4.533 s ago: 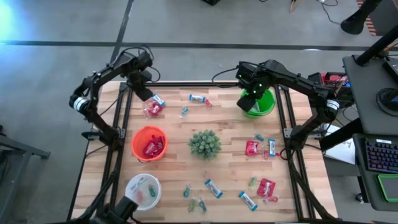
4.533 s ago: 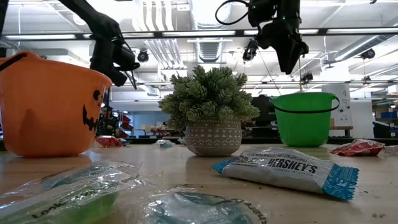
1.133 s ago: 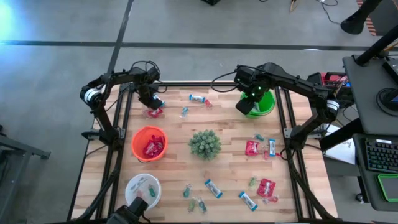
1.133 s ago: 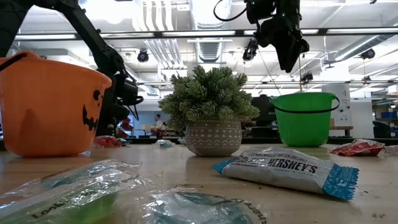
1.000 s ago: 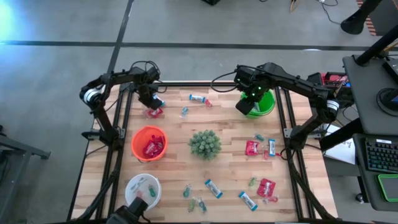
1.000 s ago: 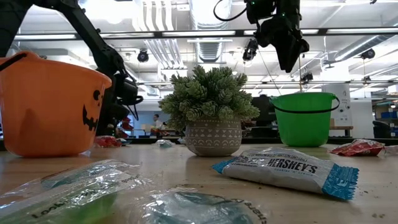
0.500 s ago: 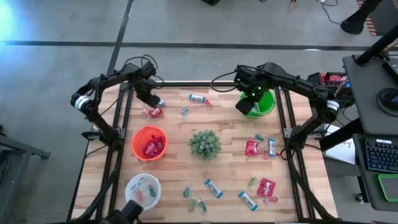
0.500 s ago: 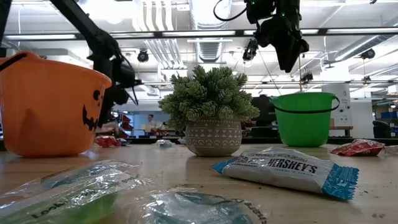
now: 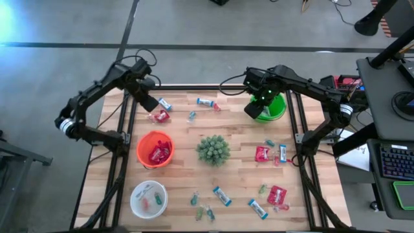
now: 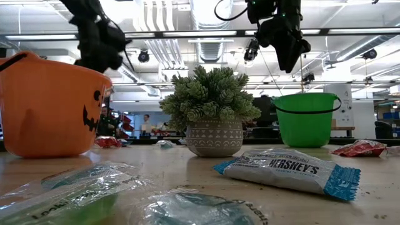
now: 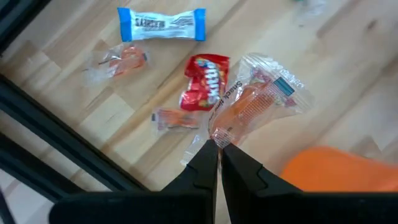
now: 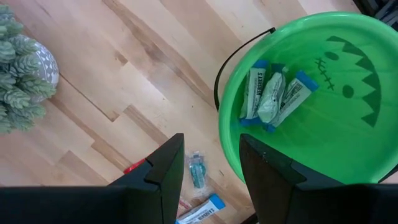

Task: Sort candy
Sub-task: Put the orange gummy into the white bucket

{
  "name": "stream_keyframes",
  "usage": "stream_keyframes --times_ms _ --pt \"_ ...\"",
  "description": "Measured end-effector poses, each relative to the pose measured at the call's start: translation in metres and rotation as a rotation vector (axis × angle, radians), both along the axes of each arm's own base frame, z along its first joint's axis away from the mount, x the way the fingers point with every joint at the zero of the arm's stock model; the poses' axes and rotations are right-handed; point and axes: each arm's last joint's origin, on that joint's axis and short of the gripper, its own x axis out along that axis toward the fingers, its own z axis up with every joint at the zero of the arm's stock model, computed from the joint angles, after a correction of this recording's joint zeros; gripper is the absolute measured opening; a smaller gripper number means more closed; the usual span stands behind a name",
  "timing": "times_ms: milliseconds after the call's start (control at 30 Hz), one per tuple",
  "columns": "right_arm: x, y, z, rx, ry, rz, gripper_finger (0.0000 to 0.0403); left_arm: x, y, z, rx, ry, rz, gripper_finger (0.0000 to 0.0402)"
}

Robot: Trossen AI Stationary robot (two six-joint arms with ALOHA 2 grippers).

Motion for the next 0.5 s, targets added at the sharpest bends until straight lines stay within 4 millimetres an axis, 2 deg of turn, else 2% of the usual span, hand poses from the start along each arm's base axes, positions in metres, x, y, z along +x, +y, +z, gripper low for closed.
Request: stream_keyframes --times_ms 300,500 --pt "0.002 -0.001 0.000 -0.009 -0.016 -0.007 0.0146 -0.008 -0.040 0.029 0.058 -0.044 -0.090 0.0000" --pt "0.002 -0.001 0.000 -0.009 -0.016 -0.033 0.0146 -0.013 -0.075 0.044 0.047 -0.087 -0.187 0.0000"
